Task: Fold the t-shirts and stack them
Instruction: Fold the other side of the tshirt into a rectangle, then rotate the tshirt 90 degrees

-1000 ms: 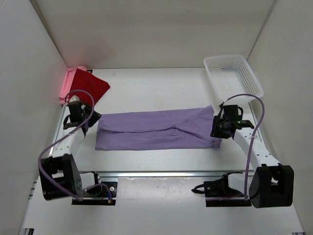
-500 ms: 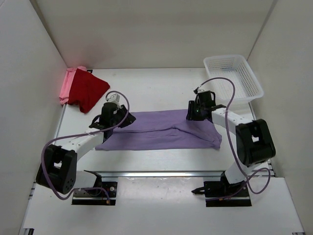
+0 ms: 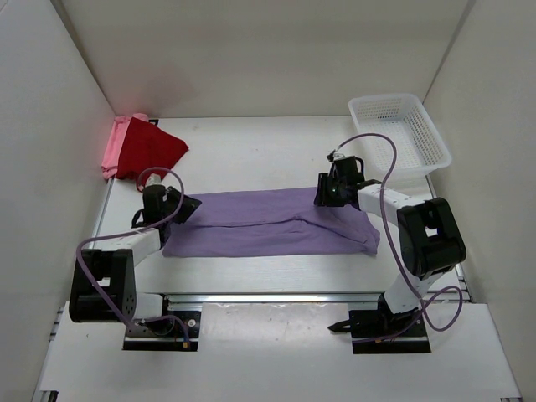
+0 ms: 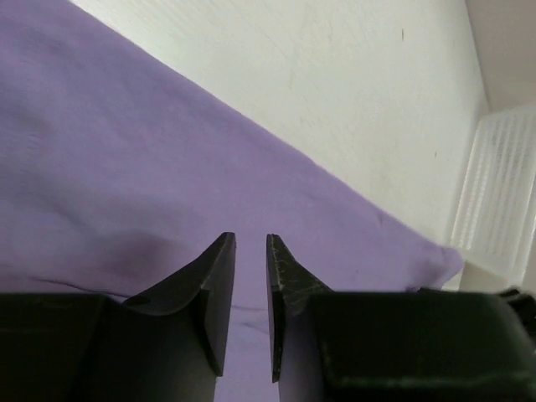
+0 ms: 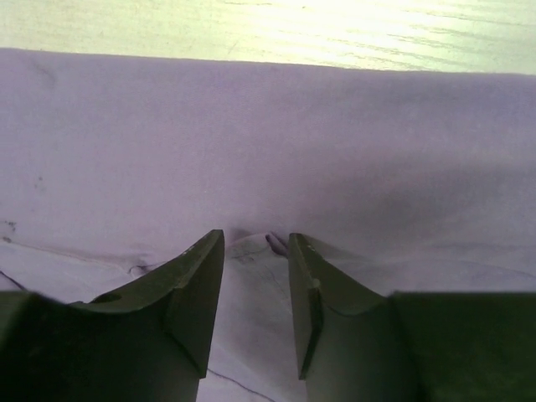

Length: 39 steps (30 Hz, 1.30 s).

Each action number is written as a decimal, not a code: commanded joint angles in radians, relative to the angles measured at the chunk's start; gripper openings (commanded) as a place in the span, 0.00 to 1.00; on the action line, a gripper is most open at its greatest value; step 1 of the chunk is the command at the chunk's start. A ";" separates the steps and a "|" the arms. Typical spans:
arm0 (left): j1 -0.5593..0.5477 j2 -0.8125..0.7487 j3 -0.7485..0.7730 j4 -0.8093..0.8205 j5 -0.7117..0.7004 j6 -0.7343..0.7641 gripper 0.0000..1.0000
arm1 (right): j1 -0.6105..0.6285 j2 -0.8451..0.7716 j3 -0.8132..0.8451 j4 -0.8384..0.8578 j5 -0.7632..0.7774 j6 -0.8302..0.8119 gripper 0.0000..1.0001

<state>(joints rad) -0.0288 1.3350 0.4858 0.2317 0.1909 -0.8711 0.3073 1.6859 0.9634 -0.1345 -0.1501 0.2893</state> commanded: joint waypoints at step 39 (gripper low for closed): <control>0.043 -0.181 -0.016 -0.029 -0.027 -0.020 0.28 | 0.354 -0.374 -0.239 -0.152 -0.005 0.183 0.09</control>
<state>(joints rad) 0.0162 1.1809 0.4374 0.1665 0.1719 -0.8959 0.6453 1.3594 0.7200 -0.3038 -0.1669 0.4305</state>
